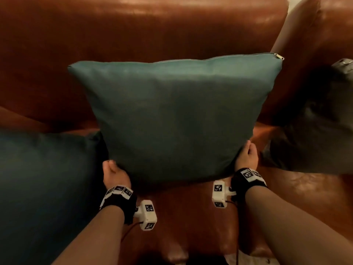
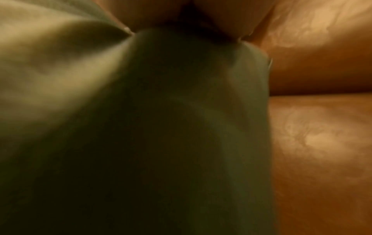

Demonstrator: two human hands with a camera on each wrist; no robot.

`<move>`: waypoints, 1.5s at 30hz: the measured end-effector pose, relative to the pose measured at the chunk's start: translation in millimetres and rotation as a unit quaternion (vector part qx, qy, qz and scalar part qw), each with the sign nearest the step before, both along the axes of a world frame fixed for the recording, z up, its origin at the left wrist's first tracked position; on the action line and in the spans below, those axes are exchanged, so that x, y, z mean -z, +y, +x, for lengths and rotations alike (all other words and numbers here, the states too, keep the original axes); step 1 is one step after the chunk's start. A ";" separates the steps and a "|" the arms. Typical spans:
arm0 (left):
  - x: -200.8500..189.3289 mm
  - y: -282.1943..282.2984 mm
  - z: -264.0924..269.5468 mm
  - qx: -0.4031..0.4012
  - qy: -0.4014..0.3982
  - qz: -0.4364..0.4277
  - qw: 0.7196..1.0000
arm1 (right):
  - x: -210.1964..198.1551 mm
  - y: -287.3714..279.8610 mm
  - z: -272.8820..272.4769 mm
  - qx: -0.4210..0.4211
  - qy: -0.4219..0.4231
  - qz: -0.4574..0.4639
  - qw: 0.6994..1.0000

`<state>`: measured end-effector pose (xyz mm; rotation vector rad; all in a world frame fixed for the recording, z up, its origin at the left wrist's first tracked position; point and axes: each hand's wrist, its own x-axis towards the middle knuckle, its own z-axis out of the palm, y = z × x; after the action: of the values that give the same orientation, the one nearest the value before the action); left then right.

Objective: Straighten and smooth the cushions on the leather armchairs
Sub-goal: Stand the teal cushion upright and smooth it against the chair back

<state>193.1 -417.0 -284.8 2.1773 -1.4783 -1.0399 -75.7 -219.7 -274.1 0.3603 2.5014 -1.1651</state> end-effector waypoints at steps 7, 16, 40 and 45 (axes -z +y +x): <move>-8.4 3.9 5.0 0.007 -0.045 0.071 0.996 | -16.0 8.6 -1.8 0.005 -0.026 0.033 0.999; -138.1 30.4 -51.2 0.397 0.041 -0.313 0.862 | -134.2 -44.1 66.1 -0.507 0.406 -0.034 0.760; -149.0 -108.1 -119.8 0.538 -0.192 -0.298 0.765 | -146.5 -132.5 -59.1 -0.609 0.378 0.248 0.652; -160.6 -136.1 -108.4 0.533 -0.221 -0.317 0.753 | -158.5 -125.0 -79.8 -0.583 0.378 0.281 0.662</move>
<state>84.7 -553.0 -124.2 0.9994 -2.8705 -0.0732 -155.5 -344.7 -115.6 -1.6994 2.6686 0.1010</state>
